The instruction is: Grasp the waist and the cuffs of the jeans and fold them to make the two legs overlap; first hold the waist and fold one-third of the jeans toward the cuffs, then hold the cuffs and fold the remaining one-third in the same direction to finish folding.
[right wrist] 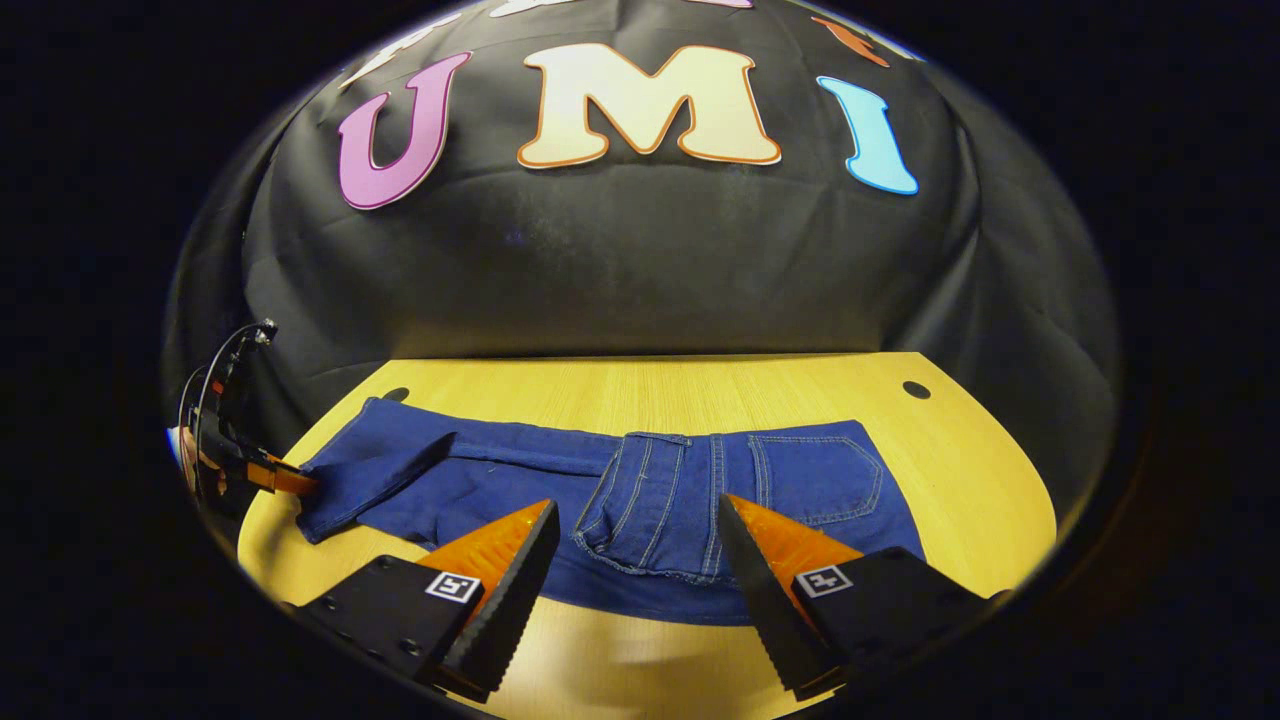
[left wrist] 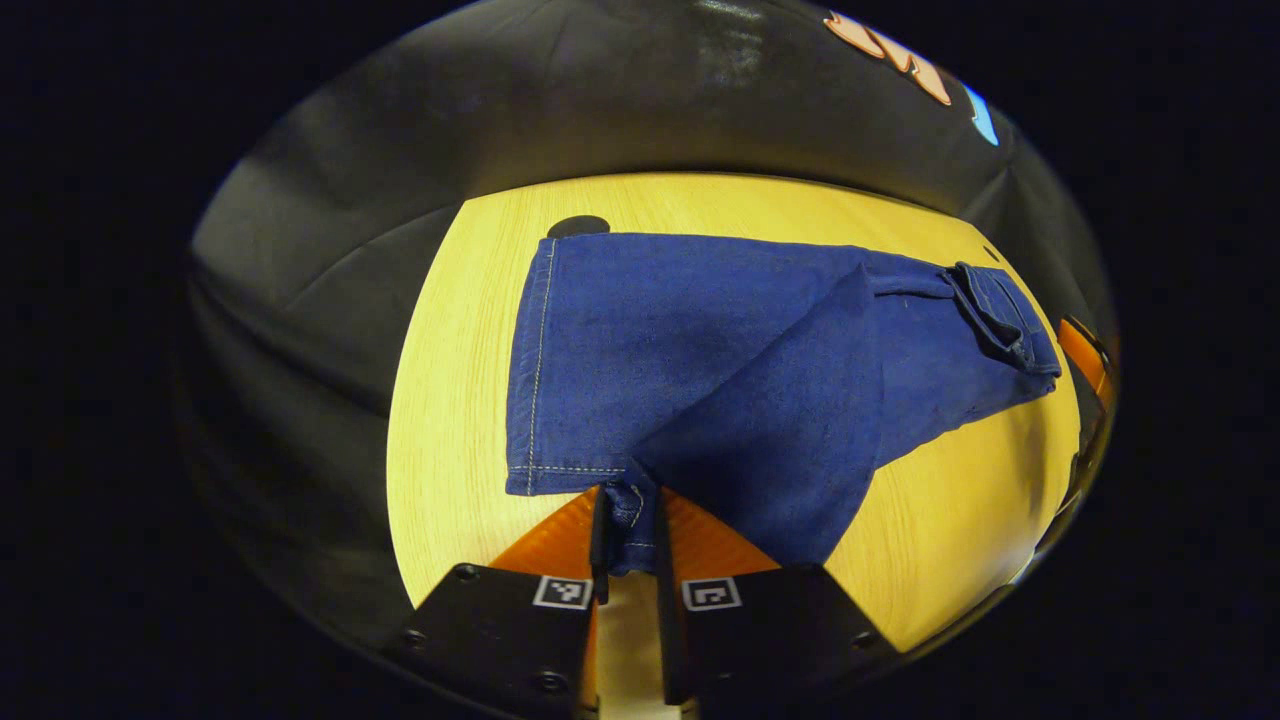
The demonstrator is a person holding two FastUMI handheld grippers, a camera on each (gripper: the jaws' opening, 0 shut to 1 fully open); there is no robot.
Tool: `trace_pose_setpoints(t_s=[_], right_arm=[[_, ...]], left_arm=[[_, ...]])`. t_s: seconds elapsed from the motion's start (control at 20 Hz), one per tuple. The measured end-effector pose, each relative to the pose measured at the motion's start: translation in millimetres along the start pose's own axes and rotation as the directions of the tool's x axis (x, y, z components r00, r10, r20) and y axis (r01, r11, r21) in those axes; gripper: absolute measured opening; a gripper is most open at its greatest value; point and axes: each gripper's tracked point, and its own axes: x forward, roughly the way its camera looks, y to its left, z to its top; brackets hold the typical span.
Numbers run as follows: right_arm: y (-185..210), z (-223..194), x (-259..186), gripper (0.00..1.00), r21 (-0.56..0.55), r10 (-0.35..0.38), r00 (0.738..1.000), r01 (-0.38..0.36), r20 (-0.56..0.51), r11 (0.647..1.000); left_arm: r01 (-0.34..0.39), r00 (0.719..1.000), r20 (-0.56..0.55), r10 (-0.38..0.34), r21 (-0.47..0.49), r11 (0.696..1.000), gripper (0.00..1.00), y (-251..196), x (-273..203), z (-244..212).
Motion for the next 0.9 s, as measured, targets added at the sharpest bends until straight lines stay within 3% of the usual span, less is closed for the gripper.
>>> trace_pose_setpoints(t_s=[0.05, 0.1, 0.45, 0.7, 0.9], right_arm=[[-3, 4, -2, 0.98, 0.006, 0.002, 1.000, -0.002, 0.007, 1.000], [-7, 8, -5, 0.98, 0.013, 0.003, 1.000, -0.003, 0.015, 1.000], [-43, 24, -21, 0.99, 0.008, 0.023, 0.999, -0.023, 0.030, 1.000], [-54, 22, -19, 0.99, 0.014, 0.022, 1.000, -0.023, 0.015, 1.000], [-50, 14, -19, 0.99, 0.005, 0.014, 1.000, -0.014, 0.001, 1.000]], left_arm=[[-0.008, 1.000, 0.005, 0.008, -0.023, 1.000, 0.04, 1, 2, 1], [-0.016, 1.000, 0.016, 0.017, -0.047, 0.999, 0.01, 1, 1, 2], [-0.018, 0.976, 0.210, 0.058, -0.189, 0.982, 0.00, -4, -45, 52], [-0.005, 0.991, 0.131, 0.033, -0.209, 0.978, 0.00, 6, -26, 43], [-0.053, 0.993, 0.096, 0.072, -0.193, 0.980, 0.00, 19, -12, 37]])
